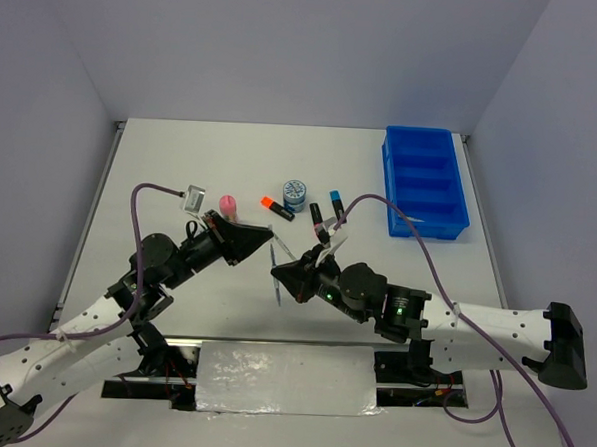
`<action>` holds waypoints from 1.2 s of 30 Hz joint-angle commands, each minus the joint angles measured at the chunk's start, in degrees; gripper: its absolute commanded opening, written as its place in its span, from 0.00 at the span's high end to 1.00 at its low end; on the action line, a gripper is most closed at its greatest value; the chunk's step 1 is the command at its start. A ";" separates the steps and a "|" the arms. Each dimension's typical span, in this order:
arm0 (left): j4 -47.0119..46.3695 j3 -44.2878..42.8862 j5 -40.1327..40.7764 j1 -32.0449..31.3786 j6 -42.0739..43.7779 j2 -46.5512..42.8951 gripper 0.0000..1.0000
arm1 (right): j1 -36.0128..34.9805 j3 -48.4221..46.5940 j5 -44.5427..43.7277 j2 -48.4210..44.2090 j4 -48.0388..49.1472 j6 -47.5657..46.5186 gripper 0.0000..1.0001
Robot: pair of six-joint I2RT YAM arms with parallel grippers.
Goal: Sort the stationery into containers
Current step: Close the pen cap on the pen.
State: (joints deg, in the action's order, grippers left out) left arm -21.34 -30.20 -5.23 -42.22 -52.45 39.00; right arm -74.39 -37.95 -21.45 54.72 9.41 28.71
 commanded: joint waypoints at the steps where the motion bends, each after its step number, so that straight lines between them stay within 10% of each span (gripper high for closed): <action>1: -3.09 0.58 -0.57 -0.23 1.29 -0.59 1.00 | -0.58 -2.92 -0.96 -0.23 1.49 -0.94 1.00; 36: -1.77 1.28 -1.97 -0.23 2.35 -1.12 1.00 | 0.47 -9.85 -7.64 3.20 -0.27 -2.69 1.00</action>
State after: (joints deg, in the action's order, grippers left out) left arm -21.80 -29.21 -5.67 -42.22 -51.11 38.70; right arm -74.35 -43.48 -26.02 57.67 6.96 27.44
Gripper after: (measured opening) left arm 0.191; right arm 0.104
